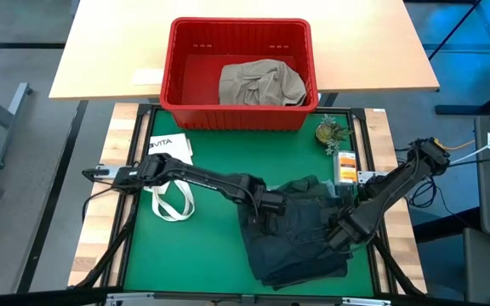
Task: Fold Laundry from Bin
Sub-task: Fold the dark blue jeans
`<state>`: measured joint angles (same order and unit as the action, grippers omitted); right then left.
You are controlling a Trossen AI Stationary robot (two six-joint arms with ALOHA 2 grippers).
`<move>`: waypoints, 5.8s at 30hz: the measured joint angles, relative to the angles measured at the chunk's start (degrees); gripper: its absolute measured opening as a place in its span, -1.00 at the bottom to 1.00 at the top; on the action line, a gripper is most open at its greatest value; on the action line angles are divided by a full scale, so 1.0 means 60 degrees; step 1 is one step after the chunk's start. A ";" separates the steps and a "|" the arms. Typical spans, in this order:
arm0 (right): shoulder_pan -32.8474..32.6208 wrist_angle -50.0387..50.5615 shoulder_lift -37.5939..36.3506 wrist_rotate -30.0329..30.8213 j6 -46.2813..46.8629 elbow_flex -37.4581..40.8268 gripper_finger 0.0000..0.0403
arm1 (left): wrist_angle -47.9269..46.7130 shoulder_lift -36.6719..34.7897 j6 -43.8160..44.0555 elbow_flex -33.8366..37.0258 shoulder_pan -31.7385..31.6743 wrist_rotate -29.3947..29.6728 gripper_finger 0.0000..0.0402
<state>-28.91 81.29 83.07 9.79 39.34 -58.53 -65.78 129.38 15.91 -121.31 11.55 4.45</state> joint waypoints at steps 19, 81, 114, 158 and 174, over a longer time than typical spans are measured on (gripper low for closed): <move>0.0319 0.0460 -0.1352 0.0342 -0.3422 -0.2222 -0.29 | -0.2453 -0.0405 -0.1704 -0.2183 -0.0351 -0.1106 -0.18; 0.0820 -0.3259 -0.2932 -0.1459 -0.2278 0.0501 -0.29 | -0.1369 -0.0484 0.0259 -0.0715 -0.1779 -0.4133 -0.97; 0.0820 -0.3226 -0.2943 -0.1236 -0.2278 0.0501 -0.29 | -0.2299 -0.0695 0.0020 -0.0416 -0.2123 -0.0947 -0.40; 0.0831 -0.5389 -0.1821 -0.1086 -0.1125 0.2358 -0.29 | 0.3600 -0.1470 -0.0154 0.4968 -0.1176 -0.1235 -0.41; 0.0818 -0.5458 -0.1794 -0.4391 -0.1695 0.1629 -0.29 | 0.4630 -0.1440 -0.0221 0.4936 0.0076 -0.1741 -0.41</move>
<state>-24.00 48.54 72.30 -16.55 29.17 -48.76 -38.00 120.74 14.59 -91.69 12.01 -6.00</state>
